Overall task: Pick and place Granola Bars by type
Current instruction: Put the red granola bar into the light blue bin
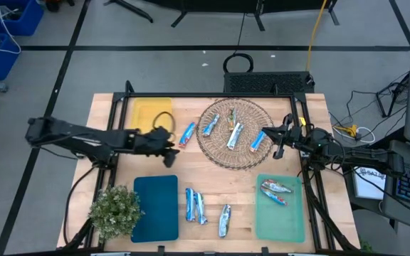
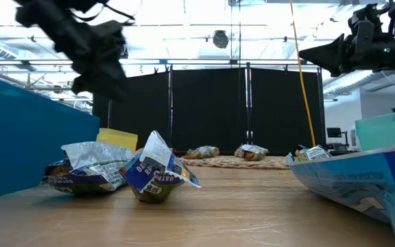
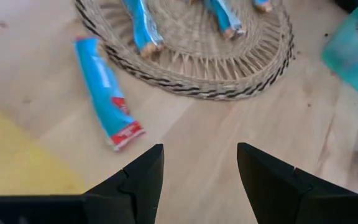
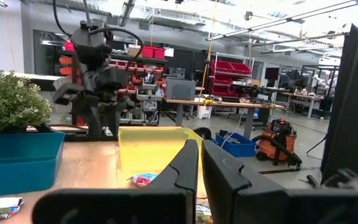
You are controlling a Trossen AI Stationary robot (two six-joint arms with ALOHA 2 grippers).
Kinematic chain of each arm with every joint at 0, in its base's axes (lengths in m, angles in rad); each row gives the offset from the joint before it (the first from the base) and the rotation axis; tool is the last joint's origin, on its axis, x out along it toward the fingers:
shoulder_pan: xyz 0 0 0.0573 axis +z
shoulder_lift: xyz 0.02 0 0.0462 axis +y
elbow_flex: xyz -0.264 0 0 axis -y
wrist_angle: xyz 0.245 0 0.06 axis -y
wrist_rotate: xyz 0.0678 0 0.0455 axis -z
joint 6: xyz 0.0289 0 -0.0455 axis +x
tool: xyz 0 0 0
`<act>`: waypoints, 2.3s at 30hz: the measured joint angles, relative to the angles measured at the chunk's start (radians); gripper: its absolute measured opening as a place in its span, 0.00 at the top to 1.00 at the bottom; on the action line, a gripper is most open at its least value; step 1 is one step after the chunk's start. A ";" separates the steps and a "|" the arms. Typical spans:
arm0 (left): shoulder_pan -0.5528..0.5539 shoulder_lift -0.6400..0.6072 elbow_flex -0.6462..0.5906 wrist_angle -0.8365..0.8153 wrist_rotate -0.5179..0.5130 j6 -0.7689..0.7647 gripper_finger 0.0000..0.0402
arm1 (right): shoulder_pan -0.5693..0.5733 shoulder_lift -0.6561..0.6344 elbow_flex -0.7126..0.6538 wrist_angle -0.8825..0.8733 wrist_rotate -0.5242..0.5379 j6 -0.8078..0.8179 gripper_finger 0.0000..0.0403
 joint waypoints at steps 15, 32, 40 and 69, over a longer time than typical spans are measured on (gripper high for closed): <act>0.077 0.421 0.342 -0.272 -0.067 -0.059 0.48 | 0.000 0.001 0.000 -0.007 0.000 0.038 0.96; 0.162 0.548 0.345 -0.333 -0.064 -0.094 0.48 | 0.000 0.001 0.000 -0.014 0.000 0.038 0.96; 0.197 0.548 0.345 -0.315 -0.078 -0.088 0.48 | 0.000 0.001 0.000 -0.014 -0.001 0.038 0.96; 0.226 0.617 0.343 -0.251 0.015 -0.016 0.48 | 0.002 0.008 0.000 -0.014 -0.001 0.038 0.96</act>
